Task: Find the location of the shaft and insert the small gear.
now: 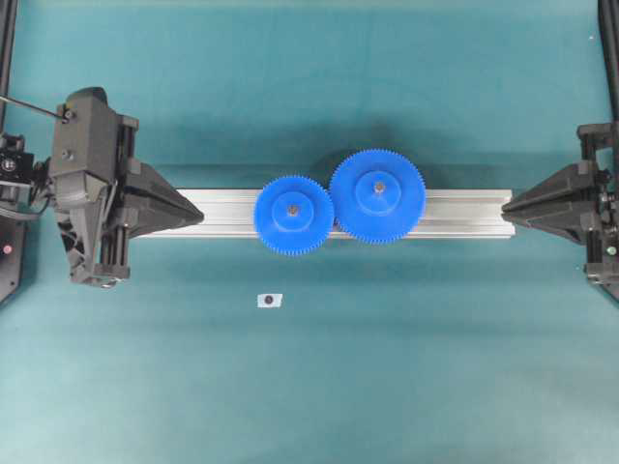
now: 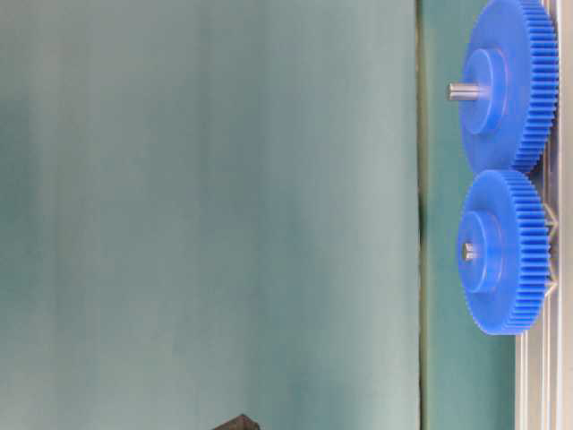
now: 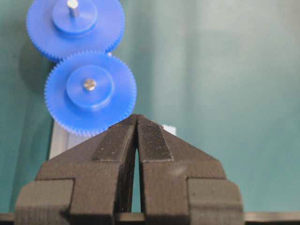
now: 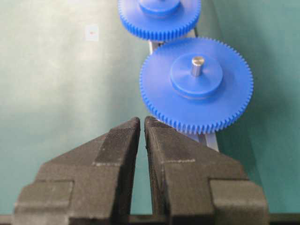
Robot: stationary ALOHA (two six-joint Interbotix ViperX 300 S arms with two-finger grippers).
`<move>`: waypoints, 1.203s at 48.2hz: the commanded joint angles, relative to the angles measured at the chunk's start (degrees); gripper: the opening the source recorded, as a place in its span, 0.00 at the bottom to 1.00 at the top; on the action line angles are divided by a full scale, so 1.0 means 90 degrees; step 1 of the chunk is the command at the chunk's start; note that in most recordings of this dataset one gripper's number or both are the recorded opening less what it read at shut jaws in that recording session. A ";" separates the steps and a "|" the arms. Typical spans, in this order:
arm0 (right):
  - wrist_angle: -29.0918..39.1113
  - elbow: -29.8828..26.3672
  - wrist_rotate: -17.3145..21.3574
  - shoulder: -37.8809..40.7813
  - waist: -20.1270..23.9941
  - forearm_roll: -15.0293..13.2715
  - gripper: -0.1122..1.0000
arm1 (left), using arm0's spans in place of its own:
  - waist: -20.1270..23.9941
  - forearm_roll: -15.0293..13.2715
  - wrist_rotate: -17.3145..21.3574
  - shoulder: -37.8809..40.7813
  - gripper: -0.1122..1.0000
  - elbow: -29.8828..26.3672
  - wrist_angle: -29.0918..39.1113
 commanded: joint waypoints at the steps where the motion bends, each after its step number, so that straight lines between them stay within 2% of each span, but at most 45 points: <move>1: -0.0059 -0.0088 0.0049 0.0029 -0.0010 0.0000 0.26 | -0.0020 0.0010 0.0000 -0.0039 0.12 -0.0078 -0.0049; 58: -0.0049 -0.0059 0.0049 -0.0078 -0.0010 0.0000 0.26 | -0.0020 0.0010 0.0000 -0.0029 0.12 -0.0029 -0.0049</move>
